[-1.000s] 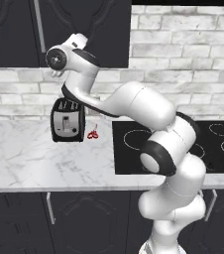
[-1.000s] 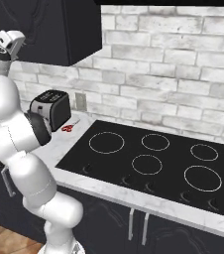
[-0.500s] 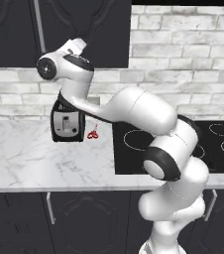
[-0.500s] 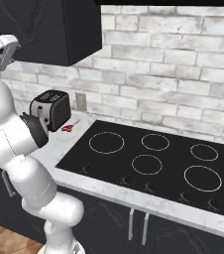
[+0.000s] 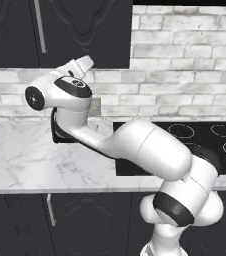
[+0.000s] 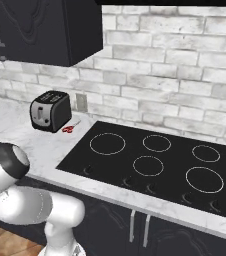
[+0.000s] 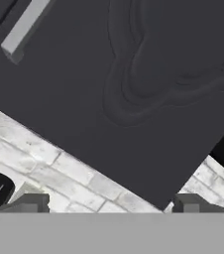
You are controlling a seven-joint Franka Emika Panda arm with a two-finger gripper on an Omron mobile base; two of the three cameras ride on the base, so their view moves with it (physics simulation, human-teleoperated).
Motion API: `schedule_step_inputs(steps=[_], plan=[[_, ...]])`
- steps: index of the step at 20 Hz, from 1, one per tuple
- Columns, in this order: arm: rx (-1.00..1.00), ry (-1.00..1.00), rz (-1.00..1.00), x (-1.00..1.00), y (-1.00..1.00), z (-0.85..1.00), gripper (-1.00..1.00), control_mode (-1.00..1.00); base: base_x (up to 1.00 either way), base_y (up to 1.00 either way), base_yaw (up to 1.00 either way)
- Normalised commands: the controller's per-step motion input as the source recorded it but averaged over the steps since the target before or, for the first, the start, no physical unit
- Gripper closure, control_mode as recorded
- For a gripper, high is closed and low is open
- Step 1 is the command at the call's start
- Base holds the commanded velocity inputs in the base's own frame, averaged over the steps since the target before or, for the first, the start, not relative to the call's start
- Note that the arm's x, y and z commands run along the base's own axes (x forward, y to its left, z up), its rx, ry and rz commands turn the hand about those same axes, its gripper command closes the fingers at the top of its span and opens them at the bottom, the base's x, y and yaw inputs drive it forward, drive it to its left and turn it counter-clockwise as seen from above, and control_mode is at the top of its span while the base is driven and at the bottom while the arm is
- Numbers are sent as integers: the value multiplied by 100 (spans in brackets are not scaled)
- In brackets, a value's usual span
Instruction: Close all open cabinet doors.
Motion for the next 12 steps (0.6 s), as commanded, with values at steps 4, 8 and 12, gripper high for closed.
schedule_step_inputs(steps=[4,8,12], plan=[[22,-8,0,-100,-72,0,-100,-100,0,0,0],[29,-1,1,-94,-88,-10,-100,-100,0,0,0],[31,0,7,-84,-90,-36,-100,-100,0,0,0]])
